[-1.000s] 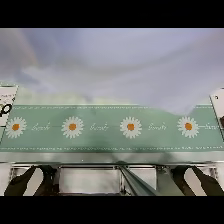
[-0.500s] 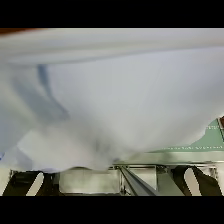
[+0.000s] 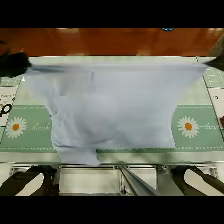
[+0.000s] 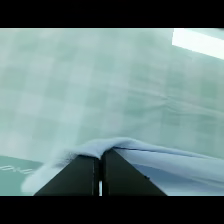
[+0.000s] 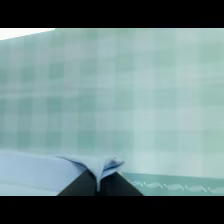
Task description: Fold the shirts.
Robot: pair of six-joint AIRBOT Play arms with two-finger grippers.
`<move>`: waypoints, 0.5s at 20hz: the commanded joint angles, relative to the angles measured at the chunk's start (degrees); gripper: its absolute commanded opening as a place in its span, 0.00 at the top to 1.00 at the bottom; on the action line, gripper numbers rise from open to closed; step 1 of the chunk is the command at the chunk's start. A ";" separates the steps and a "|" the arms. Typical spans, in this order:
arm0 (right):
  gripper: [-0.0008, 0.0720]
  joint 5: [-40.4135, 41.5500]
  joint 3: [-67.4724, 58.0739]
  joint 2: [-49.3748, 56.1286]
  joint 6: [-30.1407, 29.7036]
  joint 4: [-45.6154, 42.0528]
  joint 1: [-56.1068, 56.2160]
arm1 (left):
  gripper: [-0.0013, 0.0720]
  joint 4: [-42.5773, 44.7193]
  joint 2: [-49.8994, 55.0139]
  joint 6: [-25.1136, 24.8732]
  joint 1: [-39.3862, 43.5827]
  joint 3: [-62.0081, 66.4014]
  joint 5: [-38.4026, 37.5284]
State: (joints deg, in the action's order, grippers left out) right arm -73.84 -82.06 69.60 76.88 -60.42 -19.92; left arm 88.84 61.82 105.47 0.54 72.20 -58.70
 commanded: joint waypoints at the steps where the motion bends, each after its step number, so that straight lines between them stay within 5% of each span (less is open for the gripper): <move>1: 0.96 6.01 -4.37 17.79 -0.85 1.31 5.84 | 0.96 -3.87 18.88 0.26 -0.11 6.78 5.75; 5: 0.96 4.28 -17.62 32.04 5.51 1.51 6.21 | 0.96 -19.96 34.25 0.09 -4.00 19.87 3.69; 8: 0.96 1.25 -19.93 34.23 4.04 0.44 6.51 | 0.96 -33.20 38.27 -6.97 -6.51 22.47 2.27; 10: 0.96 -2.34 -19.96 34.14 1.73 -1.14 6.88 | 0.96 -34.58 38.45 -12.59 -7.50 22.47 -1.25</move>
State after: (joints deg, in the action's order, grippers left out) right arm -72.18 -100.01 101.27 80.34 -60.01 -13.63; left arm 63.11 96.95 99.98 -5.19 92.55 -56.18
